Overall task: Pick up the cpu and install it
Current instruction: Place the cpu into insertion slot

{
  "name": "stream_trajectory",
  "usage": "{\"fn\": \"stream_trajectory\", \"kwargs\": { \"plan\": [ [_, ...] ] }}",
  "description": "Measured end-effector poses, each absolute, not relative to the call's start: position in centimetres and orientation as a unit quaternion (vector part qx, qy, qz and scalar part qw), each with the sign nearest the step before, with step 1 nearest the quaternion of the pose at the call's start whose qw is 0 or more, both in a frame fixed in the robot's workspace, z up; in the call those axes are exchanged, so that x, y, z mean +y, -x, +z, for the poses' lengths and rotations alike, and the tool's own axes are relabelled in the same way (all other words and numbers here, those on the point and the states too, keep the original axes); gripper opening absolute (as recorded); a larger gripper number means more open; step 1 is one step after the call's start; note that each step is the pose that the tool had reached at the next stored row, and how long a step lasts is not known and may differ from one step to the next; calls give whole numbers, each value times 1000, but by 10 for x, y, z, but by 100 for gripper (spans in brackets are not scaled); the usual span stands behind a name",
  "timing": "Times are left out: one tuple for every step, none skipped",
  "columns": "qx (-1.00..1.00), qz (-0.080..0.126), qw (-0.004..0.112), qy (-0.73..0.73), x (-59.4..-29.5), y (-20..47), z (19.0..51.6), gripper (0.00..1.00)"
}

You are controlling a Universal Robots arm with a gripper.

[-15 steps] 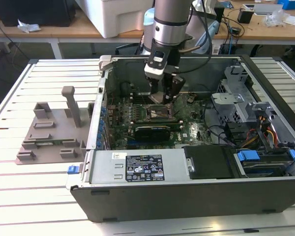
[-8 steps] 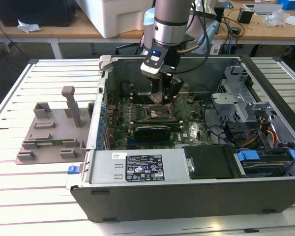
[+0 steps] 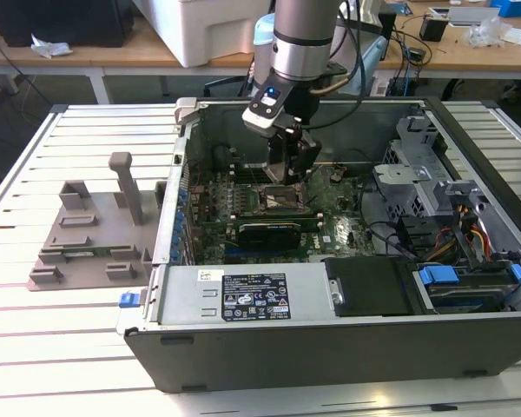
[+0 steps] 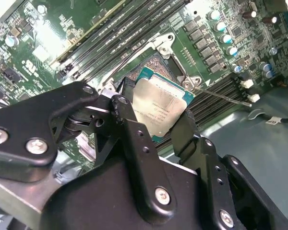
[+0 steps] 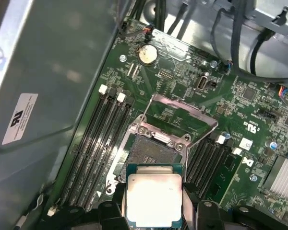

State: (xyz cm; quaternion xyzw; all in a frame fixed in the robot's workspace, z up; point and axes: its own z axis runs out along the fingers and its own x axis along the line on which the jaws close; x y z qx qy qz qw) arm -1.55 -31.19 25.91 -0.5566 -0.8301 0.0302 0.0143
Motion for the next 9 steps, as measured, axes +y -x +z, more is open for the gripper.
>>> {"fn": "stream_trajectory", "kwargs": {
  "plan": [
    [-828, 31, 14, 560, -312, 15, 259, 54],
    [-825, 32, 14, 564, -312, 15, 259, 54],
    [-822, 33, 13, 568, -312, 15, 259, 54],
    [-820, 34, 12, 572, -312, 15, 259, 54],
    [-816, 35, 12, 577, -312, 15, 259, 54],
    [-814, 35, 11, 580, -312, 15, 259, 54],
    [-810, 36, 11, 585, -312, 15, 259, 54],
    [-806, 37, 10, 591, -312, 14, 259, 54],
    [-803, 38, 10, 595, -312, 14, 259, 54]
  ]
}}
